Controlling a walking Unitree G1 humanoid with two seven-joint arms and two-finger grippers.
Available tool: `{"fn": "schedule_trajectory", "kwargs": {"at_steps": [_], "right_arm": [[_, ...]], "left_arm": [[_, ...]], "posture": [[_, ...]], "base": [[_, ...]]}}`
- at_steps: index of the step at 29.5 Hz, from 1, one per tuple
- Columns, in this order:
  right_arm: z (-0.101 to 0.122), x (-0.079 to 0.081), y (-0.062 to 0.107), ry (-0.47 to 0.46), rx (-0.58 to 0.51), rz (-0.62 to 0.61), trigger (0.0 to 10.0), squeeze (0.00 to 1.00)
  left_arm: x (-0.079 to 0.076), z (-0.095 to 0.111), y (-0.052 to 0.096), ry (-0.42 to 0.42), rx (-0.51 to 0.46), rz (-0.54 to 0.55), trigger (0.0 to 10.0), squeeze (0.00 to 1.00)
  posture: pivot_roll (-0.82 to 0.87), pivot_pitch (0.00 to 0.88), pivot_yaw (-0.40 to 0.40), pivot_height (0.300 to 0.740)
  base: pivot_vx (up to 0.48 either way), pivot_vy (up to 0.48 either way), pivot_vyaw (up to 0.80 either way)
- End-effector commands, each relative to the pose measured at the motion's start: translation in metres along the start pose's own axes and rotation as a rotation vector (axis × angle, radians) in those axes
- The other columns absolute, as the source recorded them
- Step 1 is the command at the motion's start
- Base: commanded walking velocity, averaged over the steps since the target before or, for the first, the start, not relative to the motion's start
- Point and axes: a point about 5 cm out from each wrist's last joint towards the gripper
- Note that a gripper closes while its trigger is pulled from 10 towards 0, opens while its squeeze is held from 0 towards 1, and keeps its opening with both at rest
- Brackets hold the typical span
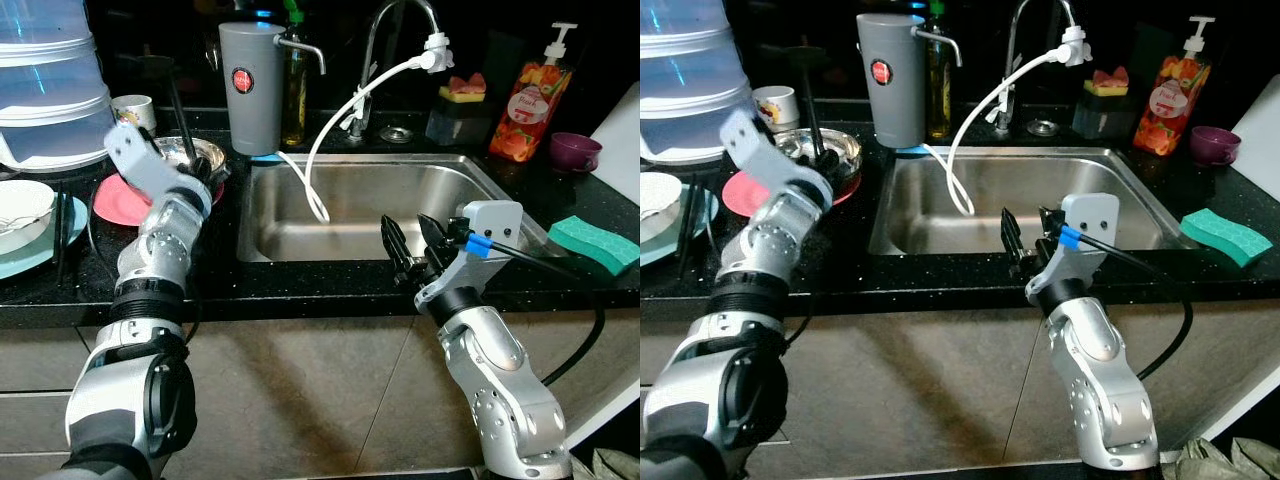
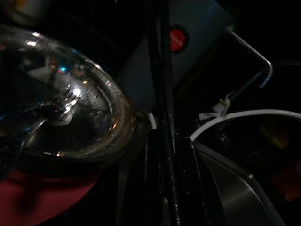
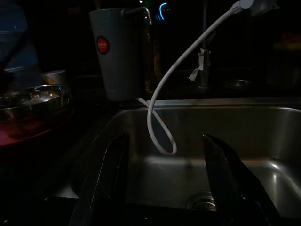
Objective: Kitchen organization
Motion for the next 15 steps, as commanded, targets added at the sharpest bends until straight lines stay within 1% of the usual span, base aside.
{"fn": "schedule_trajectory", "kwargs": {"at_steps": [1, 2, 4, 5, 6, 7, 9, 10, 13, 14, 15], "right_arm": [[0.0, 0.001, -0.001, 0.002, -0.002, 0.0, 10.0, 0.0], [0.0, 0.001, -0.001, 0.002, -0.002, 0.0, 10.0, 0.0], [0.0, 0.001, -0.001, -0.001, -0.004, 0.003, 10.0, 0.0], [0.0, 0.001, -0.001, -0.001, -0.004, 0.003, 10.0, 0.0], [0.0, 0.001, -0.002, -0.002, -0.005, 0.004, 10.0, 0.0], [0.0, 0.001, -0.002, -0.002, -0.005, 0.004, 10.0, 0.0], [0.001, 0.002, -0.003, -0.008, -0.008, 0.006, 10.0, 0.0], [0.001, 0.002, -0.003, -0.008, -0.008, 0.006, 10.0, 0.0], [0.002, 0.001, -0.003, -0.046, -0.007, -0.003, 10.0, 0.0], [0.002, 0.001, -0.003, -0.046, -0.007, -0.003, 10.0, 0.0], [0.002, 0.0, -0.003, -0.067, -0.007, -0.007, 10.0, 0.0]], "left_arm": [[-0.007, -0.004, 0.004, -0.083, -0.005, -0.056, 10.0, 0.0], [-0.007, -0.004, 0.004, -0.083, -0.005, -0.056, 10.0, 0.0], [-0.017, -0.005, 0.007, -0.148, -0.019, -0.114, 10.0, 0.0], [-0.017, -0.005, 0.007, -0.148, -0.019, -0.114, 10.0, 0.0], [-0.022, -0.006, 0.008, -0.181, -0.024, -0.142, 10.0, 0.0], [-0.022, -0.006, 0.008, -0.181, -0.024, -0.142, 10.0, 0.0], [-0.03, -0.008, 0.012, -0.237, -0.03, -0.197, 10.0, 0.0], [-0.03, -0.008, 0.012, -0.237, -0.03, -0.197, 10.0, 0.0], [-0.038, -0.012, 0.017, -0.295, -0.034, -0.27, 10.0, 0.0], [-0.038, -0.012, 0.017, -0.295, -0.034, -0.27, 10.0, 0.0], [-0.04, -0.012, 0.018, -0.307, -0.034, -0.289, 10.0, 0.0]], "posture": [[0.02, 0.148, -0.05, 0.74], [0.02, 0.148, -0.05, 0.74], [0.02, 0.149, -0.055, 0.74], [0.02, 0.149, -0.055, 0.74], [0.02, 0.149, -0.057, 0.74], [0.02, 0.149, -0.057, 0.74], [0.02, 0.149, -0.059, 0.74], [0.02, 0.149, -0.059, 0.74], [0.01, 0.151, -0.062, 0.74], [0.01, 0.151, -0.062, 0.74], [0.01, 0.151, -0.062, 0.74]], "base": [[0.0, 0.0, 0.0], [0.0, 0.0, 0.0], [0.0, 0.0, 0.0], [0.0, 0.0, 0.0], [0.0, 0.0, 0.0], [0.0, 0.0, 0.0], [0.0, 0.0, 0.0], [0.0, 0.0, 0.0], [0.0, 0.0, 0.0], [0.0, 0.0, 0.0], [0.0, 0.0, 0.0]]}}
Point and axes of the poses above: a point about 5 cm out from each wrist's last joint towards the gripper, its own y axis pointing back from the gripper into the wrist, its own z axis along the axis of the wrist's last joint, x = y × z, and after that the axes turned 14 degrees about y, right-handed
